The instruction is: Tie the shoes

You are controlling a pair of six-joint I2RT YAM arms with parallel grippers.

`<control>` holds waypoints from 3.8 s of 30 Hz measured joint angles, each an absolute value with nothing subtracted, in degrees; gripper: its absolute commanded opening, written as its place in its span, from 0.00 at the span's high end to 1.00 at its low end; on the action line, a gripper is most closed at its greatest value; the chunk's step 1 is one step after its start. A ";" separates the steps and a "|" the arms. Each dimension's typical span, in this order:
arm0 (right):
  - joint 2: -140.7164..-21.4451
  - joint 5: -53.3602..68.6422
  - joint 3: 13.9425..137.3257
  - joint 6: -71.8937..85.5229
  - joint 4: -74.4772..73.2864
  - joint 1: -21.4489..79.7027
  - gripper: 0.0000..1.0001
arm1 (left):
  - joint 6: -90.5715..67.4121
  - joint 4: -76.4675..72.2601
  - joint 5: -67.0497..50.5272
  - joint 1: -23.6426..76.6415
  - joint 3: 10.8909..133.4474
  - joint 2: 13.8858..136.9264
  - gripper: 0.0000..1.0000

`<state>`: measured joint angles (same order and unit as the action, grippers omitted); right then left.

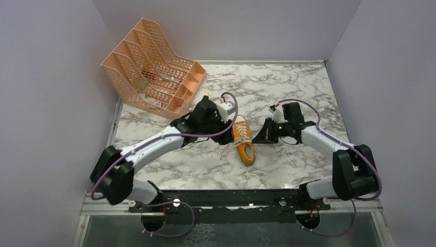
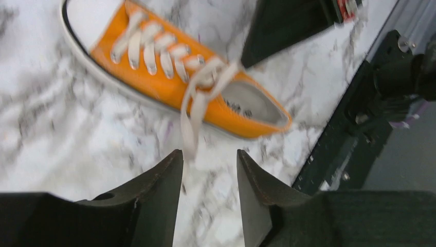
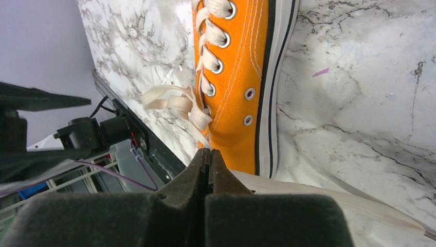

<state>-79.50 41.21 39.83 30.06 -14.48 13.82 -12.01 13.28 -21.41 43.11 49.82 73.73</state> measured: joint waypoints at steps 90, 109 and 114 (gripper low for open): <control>-74.50 36.73 34.24 41.76 -10.37 17.87 1.00 | 6.48 9.02 -23.68 46.96 70.59 104.88 1.00; -75.09 25.26 34.89 53.12 -4.03 23.94 0.99 | 0.54 10.52 -23.94 46.96 70.39 101.56 1.00; -75.09 20.95 34.70 56.90 -2.31 25.36 0.99 | -0.30 10.61 -23.88 46.94 69.60 100.86 1.00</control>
<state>-75.09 20.95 34.70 56.90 -2.31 25.36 -0.30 10.61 -23.88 46.94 69.60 100.86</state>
